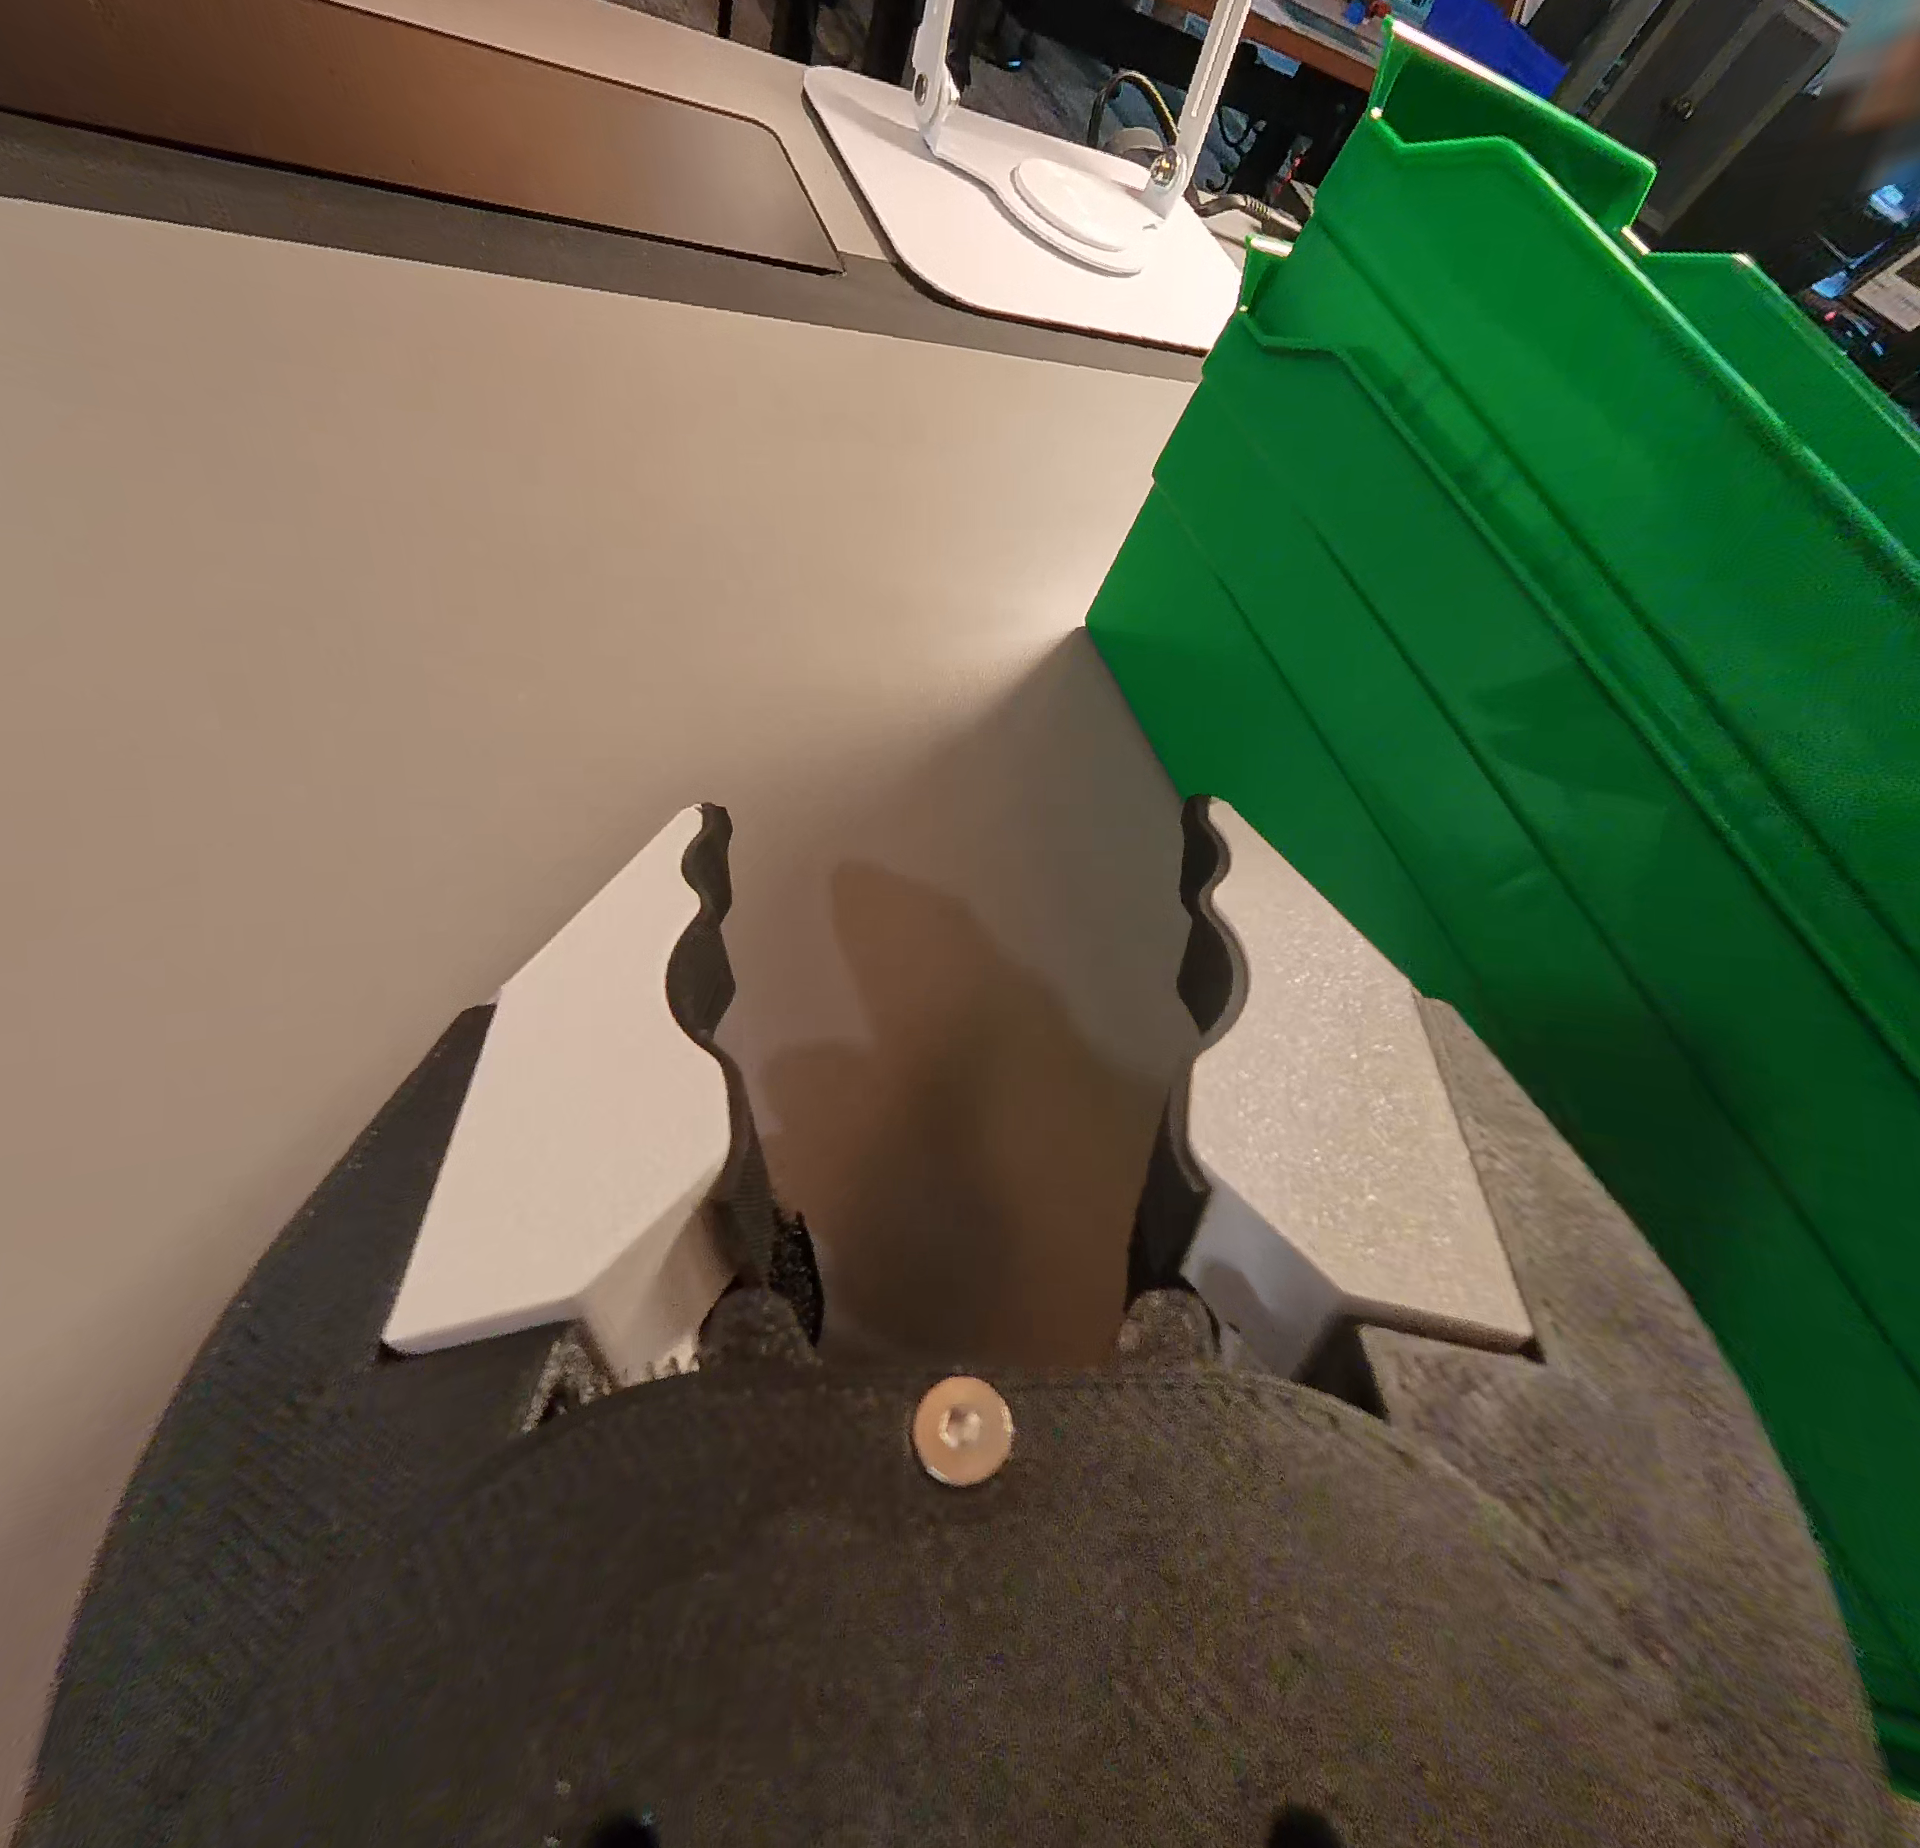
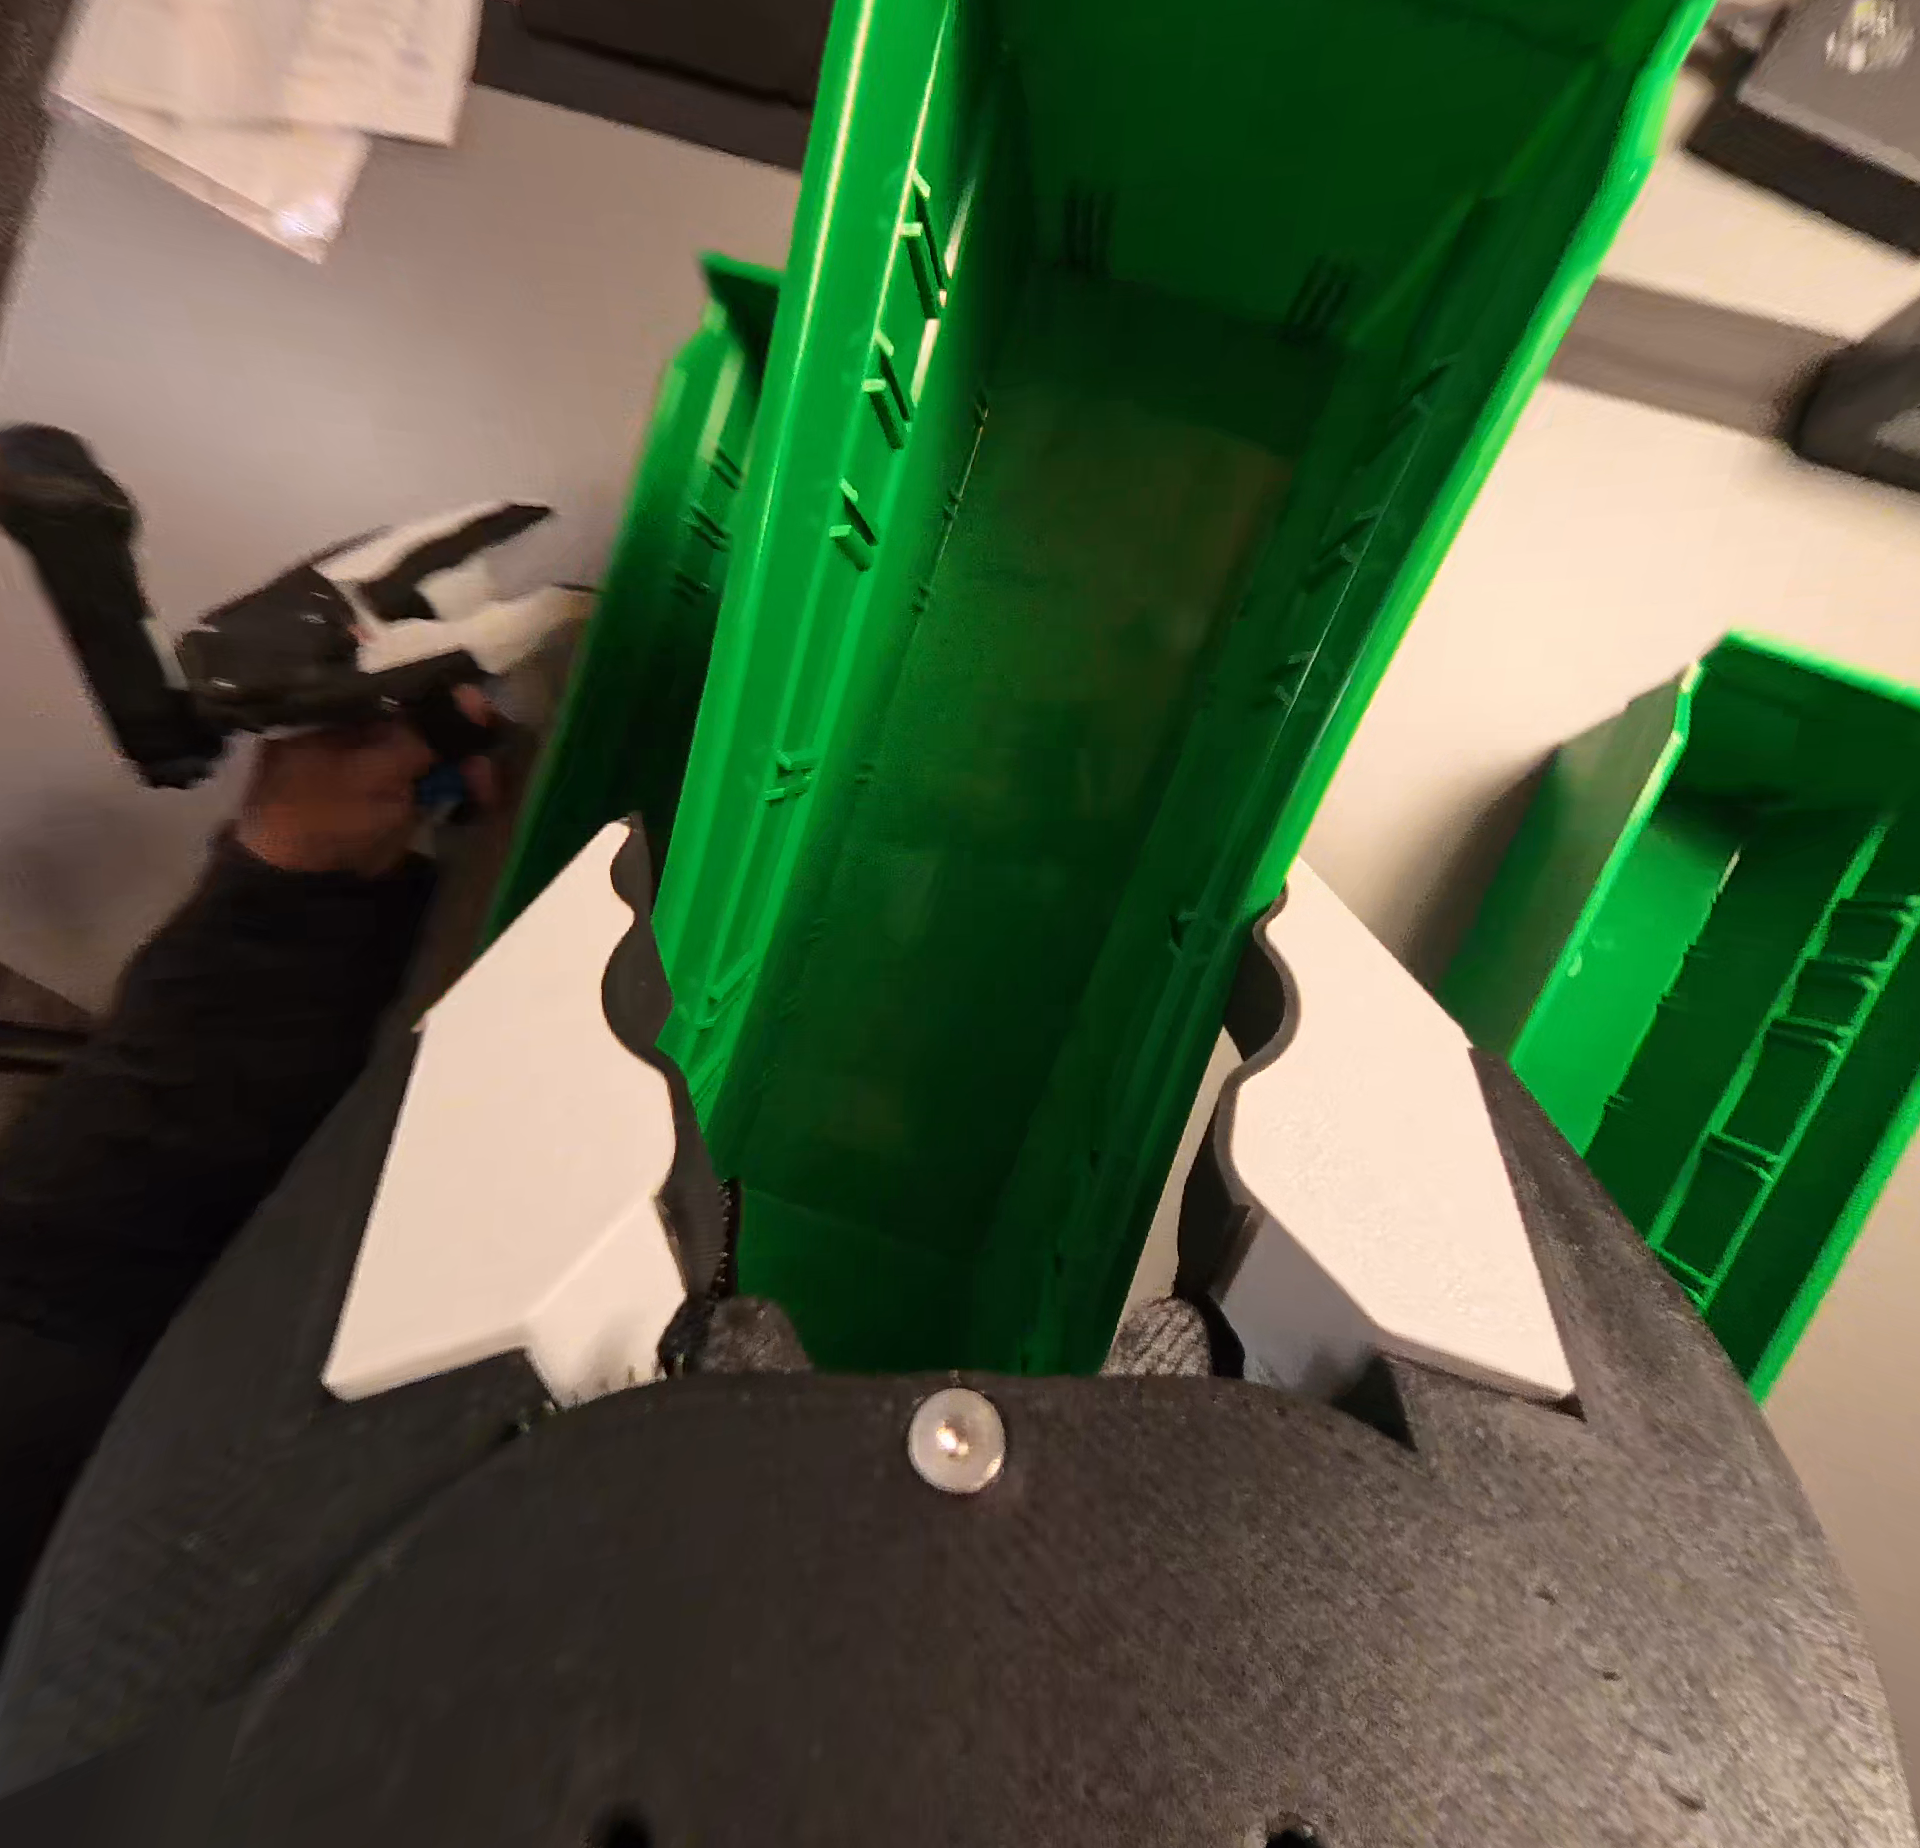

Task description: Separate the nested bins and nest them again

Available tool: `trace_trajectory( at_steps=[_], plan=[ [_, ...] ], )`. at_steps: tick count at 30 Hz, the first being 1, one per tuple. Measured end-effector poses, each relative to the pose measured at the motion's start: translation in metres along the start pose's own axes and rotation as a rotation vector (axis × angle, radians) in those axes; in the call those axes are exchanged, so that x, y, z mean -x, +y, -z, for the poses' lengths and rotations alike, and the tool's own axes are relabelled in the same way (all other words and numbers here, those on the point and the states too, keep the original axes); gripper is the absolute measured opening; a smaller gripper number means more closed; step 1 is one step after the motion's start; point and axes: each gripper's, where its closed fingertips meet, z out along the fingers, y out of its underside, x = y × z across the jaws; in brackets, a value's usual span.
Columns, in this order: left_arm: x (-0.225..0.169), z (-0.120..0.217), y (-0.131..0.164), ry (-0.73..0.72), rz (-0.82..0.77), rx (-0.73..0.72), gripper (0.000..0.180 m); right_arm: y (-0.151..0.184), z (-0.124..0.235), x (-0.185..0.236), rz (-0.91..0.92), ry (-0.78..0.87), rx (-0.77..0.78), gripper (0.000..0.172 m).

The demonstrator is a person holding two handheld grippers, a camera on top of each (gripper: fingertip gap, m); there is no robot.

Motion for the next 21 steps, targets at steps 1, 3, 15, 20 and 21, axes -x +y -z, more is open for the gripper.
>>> trace_trajectory(
  at_steps=[1,3,15,20,21],
  plan=[
    [0.000,0.000,0.000,0.000,0.001,0.000,0.087,-0.008,0.005,0.013,0.009,-0.011,-0.016,0.111],
    [0.000,0.000,0.000,0.003,0.004,-0.002,0.087,-0.017,0.006,0.040,0.028,-0.034,-0.026,0.112],
    [-0.001,0.003,-0.002,0.028,0.024,-0.020,0.087,-0.004,-0.064,0.103,-0.003,-0.085,0.031,0.112],
    [-0.003,0.002,-0.001,0.028,0.011,-0.014,0.087,-0.004,-0.073,0.097,-0.026,-0.051,0.018,0.113],
    [-0.003,0.002,-0.001,0.029,0.010,-0.013,0.087,-0.003,-0.074,0.096,-0.022,-0.042,0.016,0.113]
  ],
)
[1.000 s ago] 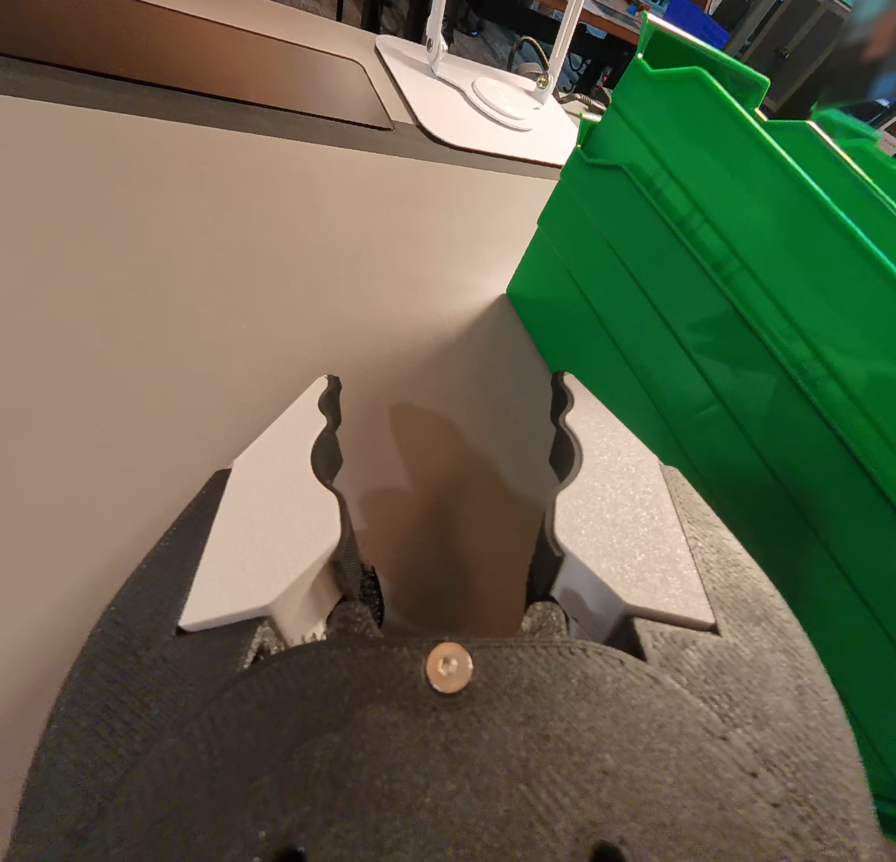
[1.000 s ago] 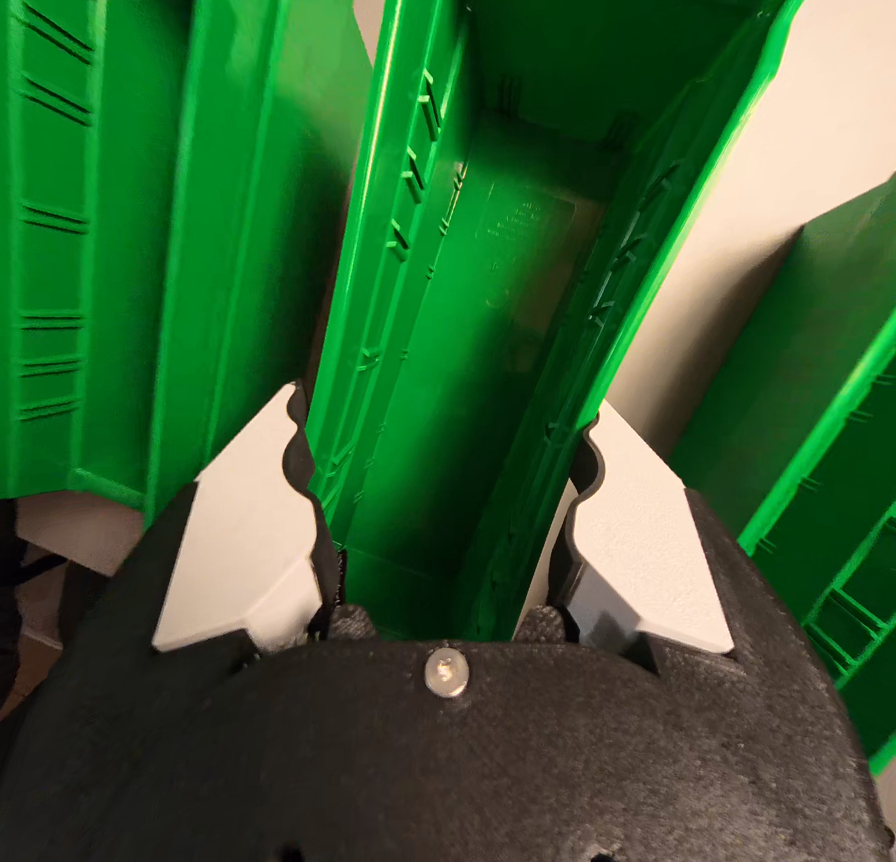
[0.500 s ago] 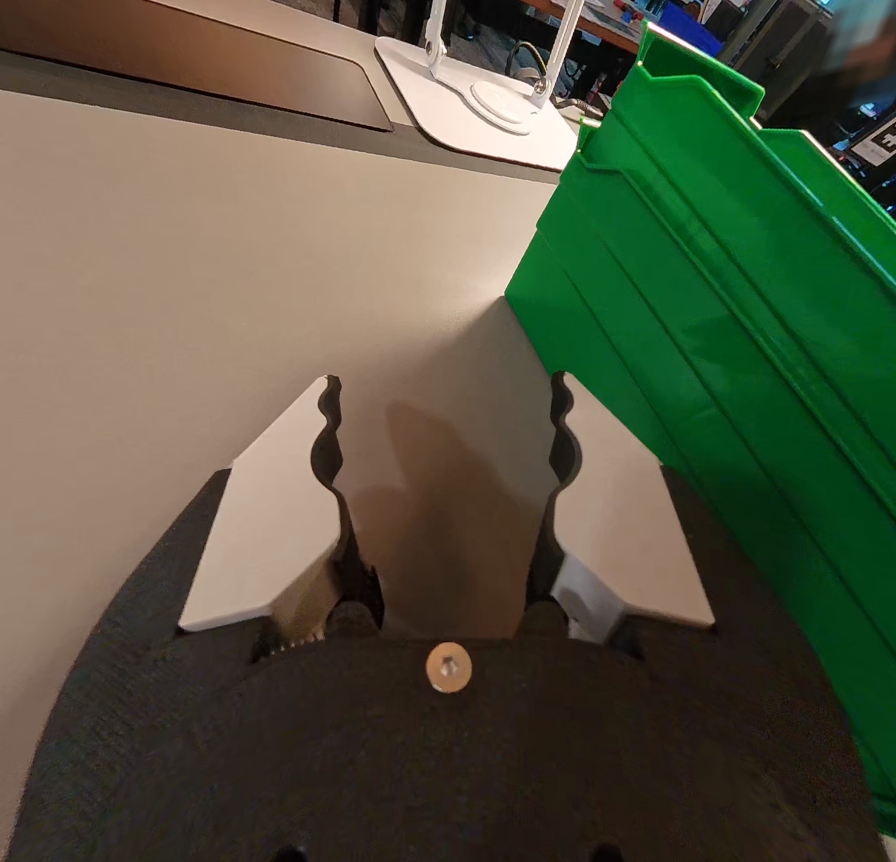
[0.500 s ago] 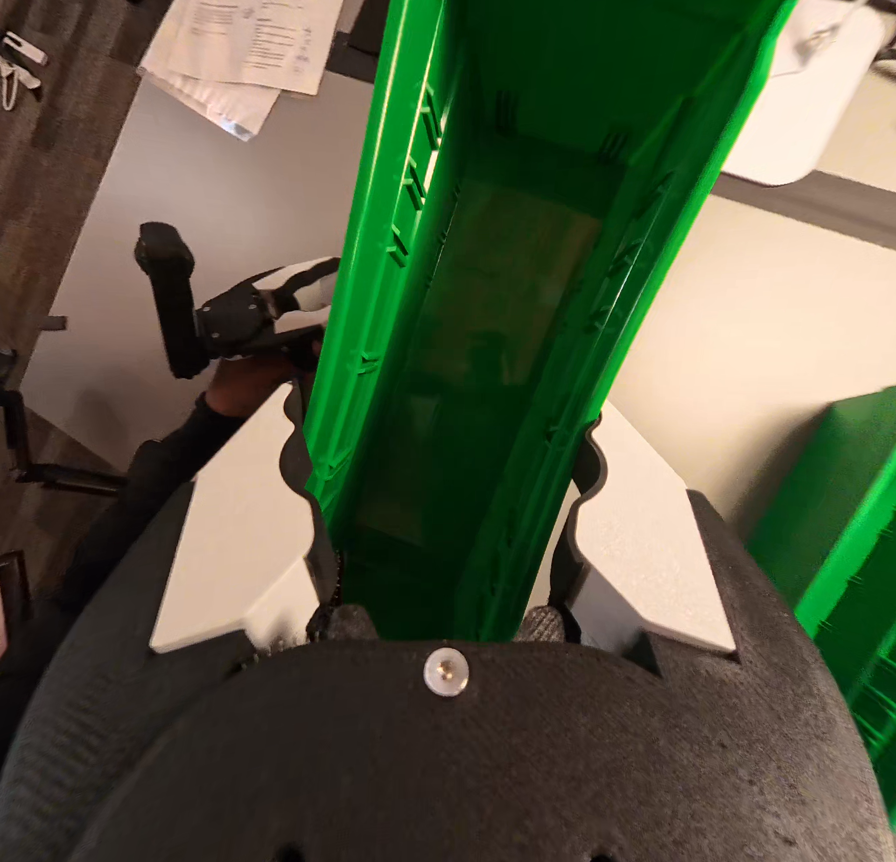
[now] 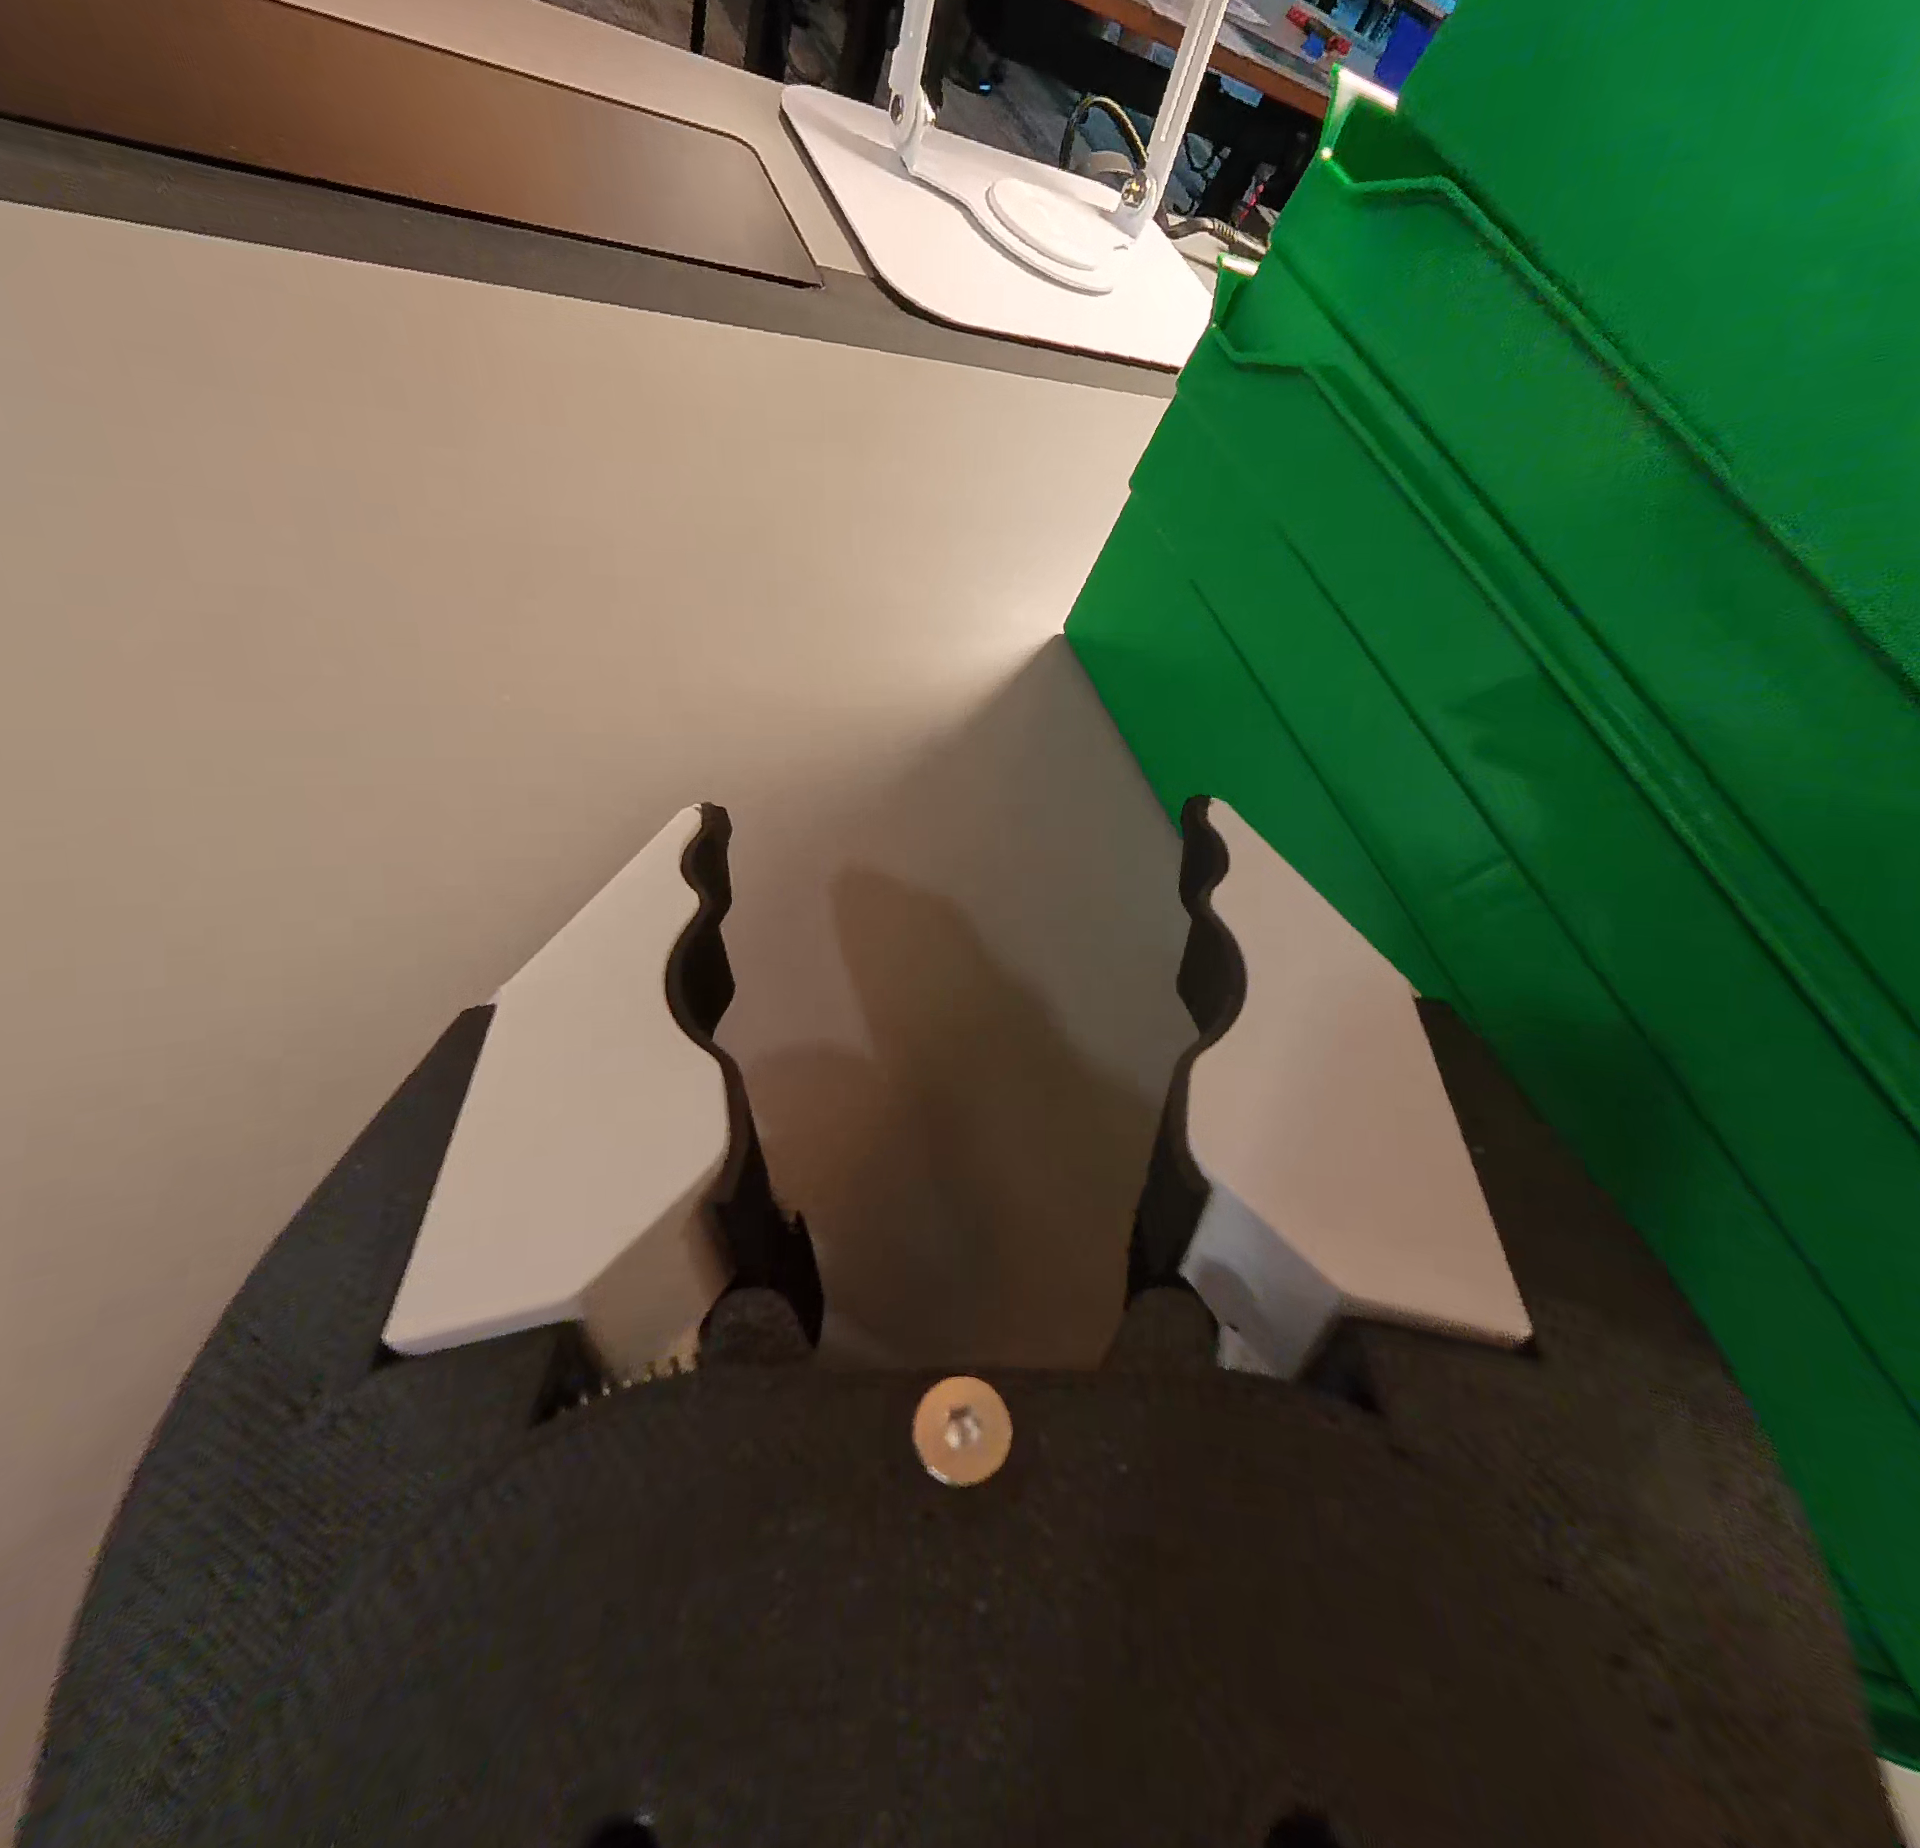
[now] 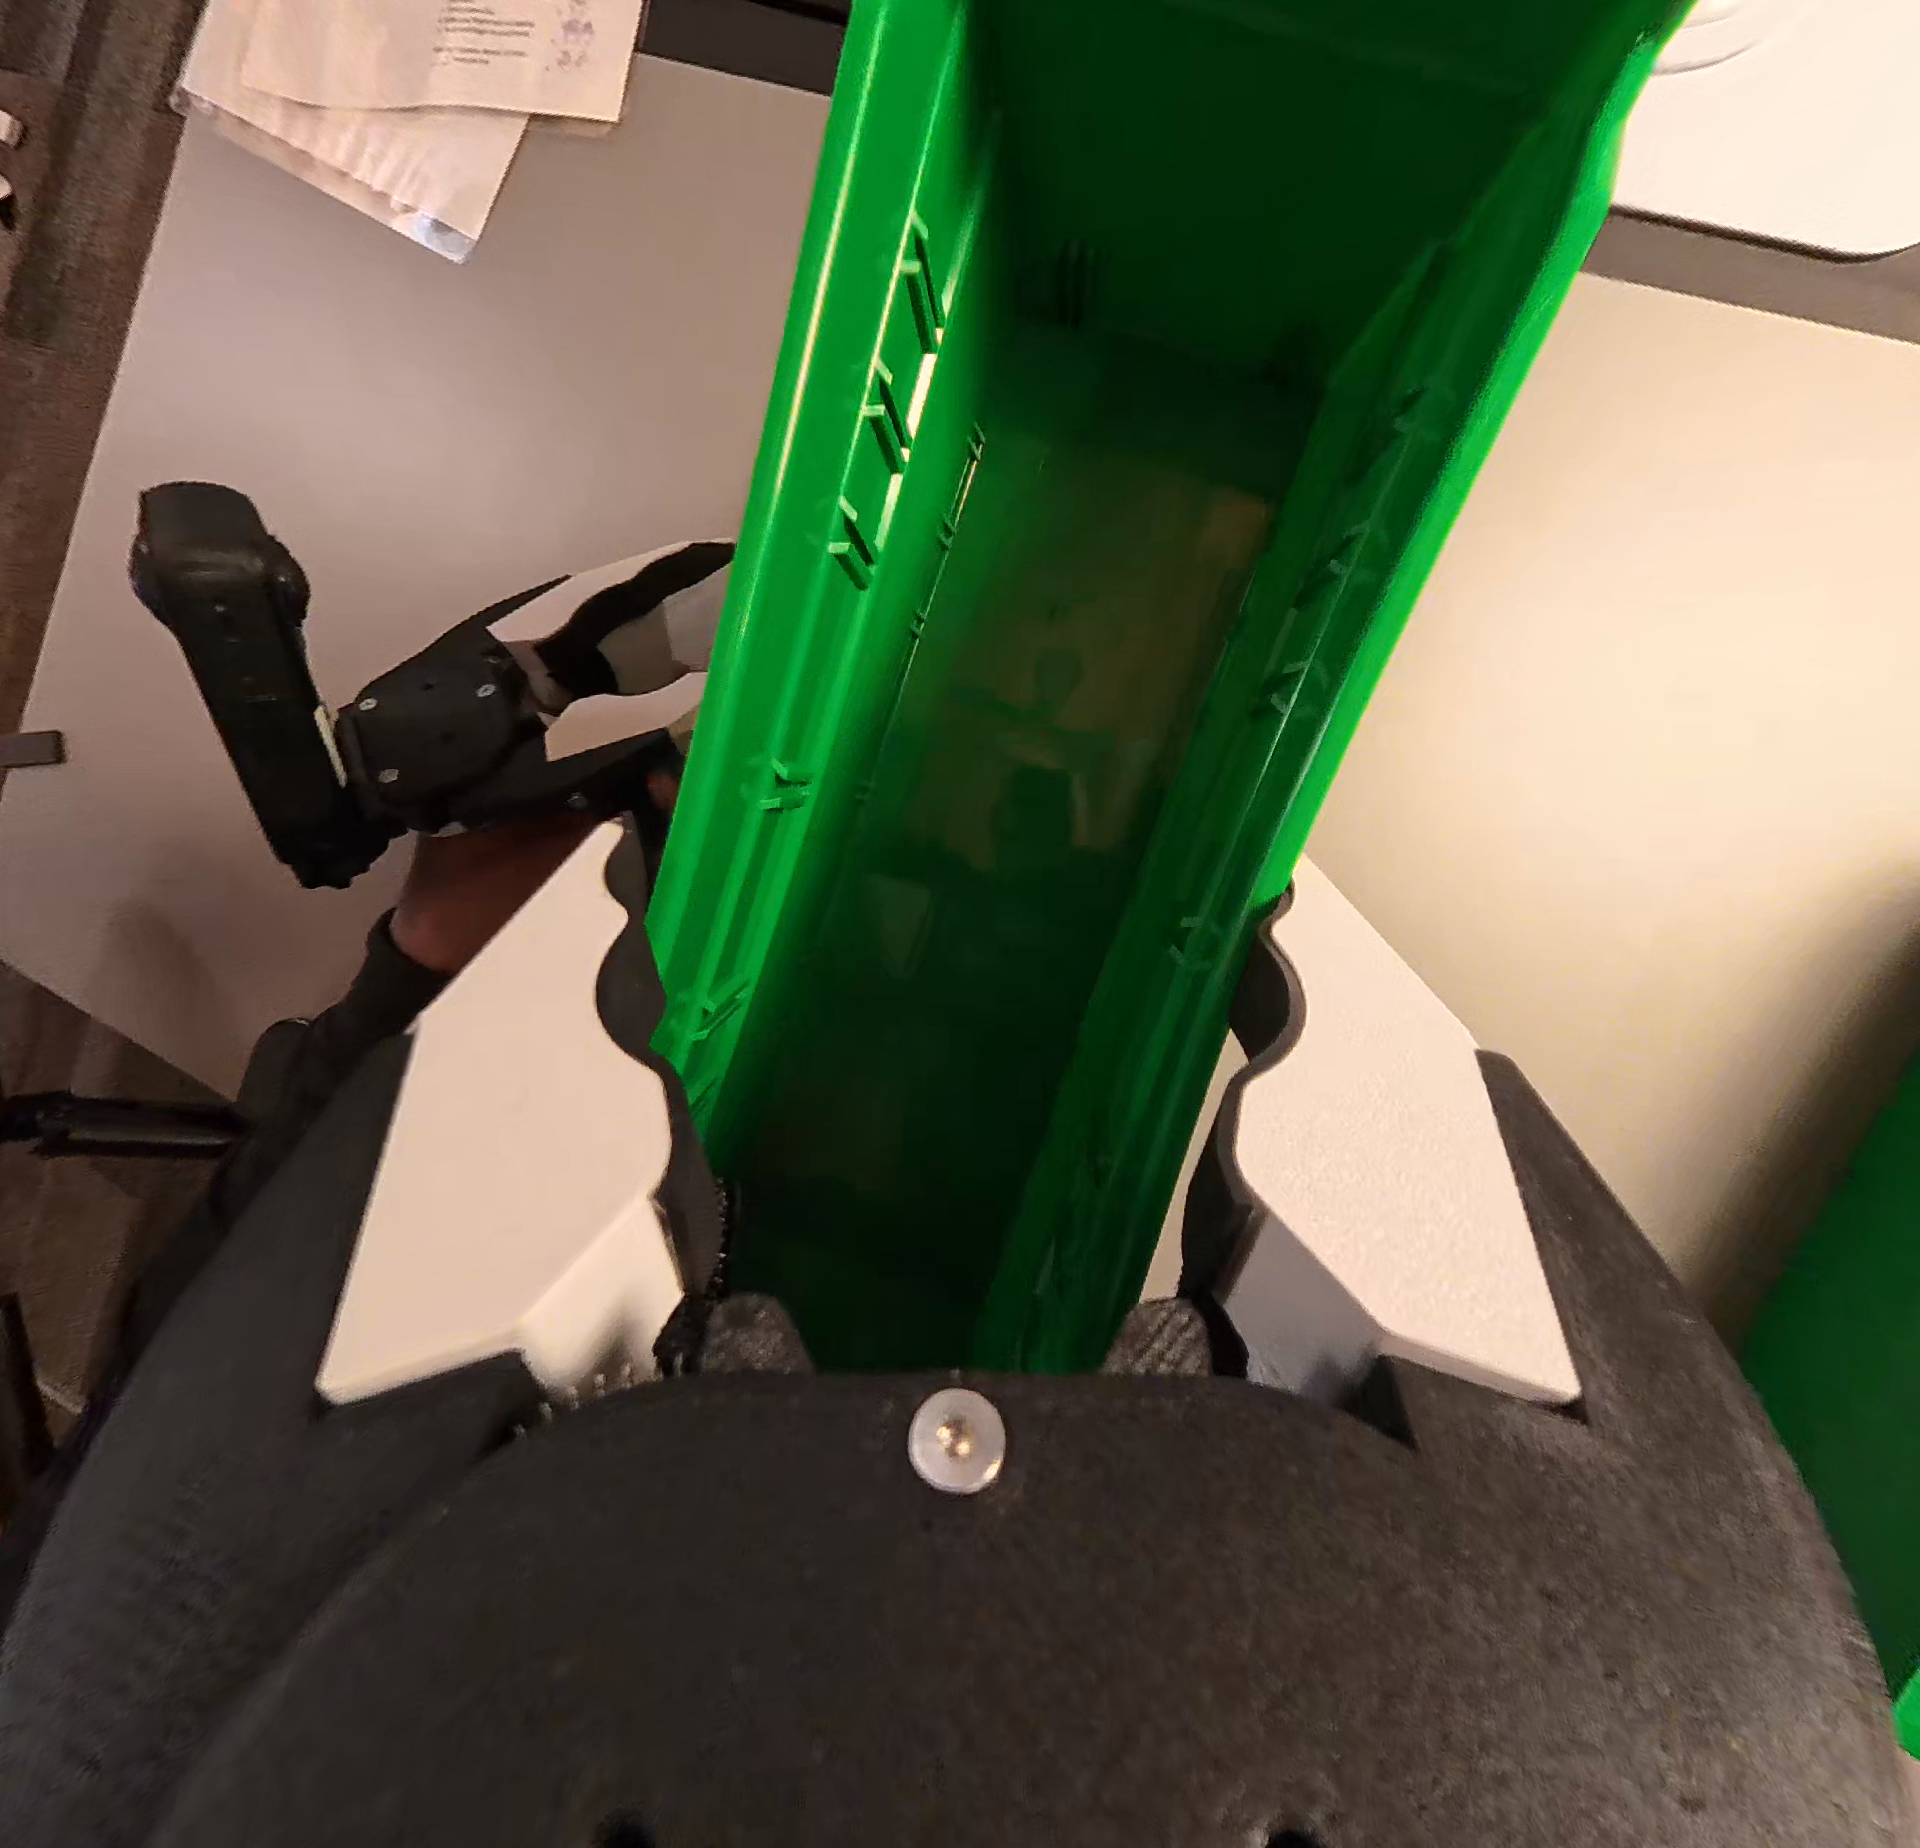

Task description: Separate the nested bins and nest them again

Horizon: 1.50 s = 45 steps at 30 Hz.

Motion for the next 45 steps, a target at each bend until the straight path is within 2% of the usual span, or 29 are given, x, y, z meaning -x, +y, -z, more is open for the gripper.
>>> trace_trajectory(
  at_steps=[6,16,30,34,39,42,45],
  plan=[
    [-0.001,0.000,0.000,0.001,-0.005,0.000,0.087,0.003,-0.008,-0.006,0.024,0.059,0.004,0.114],
    [-0.002,0.000,0.001,0.006,-0.009,0.003,0.087,0.016,-0.048,-0.012,0.035,0.098,0.041,0.115],
    [-0.003,0.000,0.001,0.018,-0.010,0.006,0.087,0.022,-0.061,-0.014,0.066,0.122,0.037,0.136],
    [-0.005,0.000,0.001,0.029,-0.010,0.007,0.088,0.016,-0.041,-0.007,0.096,0.058,-0.035,0.138],
    [-0.005,0.001,0.001,0.034,-0.003,0.006,0.088,0.018,0.013,-0.014,0.136,-0.037,-0.139,0.137],
    [-0.005,0.002,0.002,0.038,0.000,0.003,0.088,0.027,0.045,-0.055,0.137,-0.009,-0.193,0.137],
    [-0.007,0.002,0.002,0.034,-0.009,0.001,0.088,0.046,0.067,-0.130,0.122,0.147,-0.196,0.138]
  ],
)
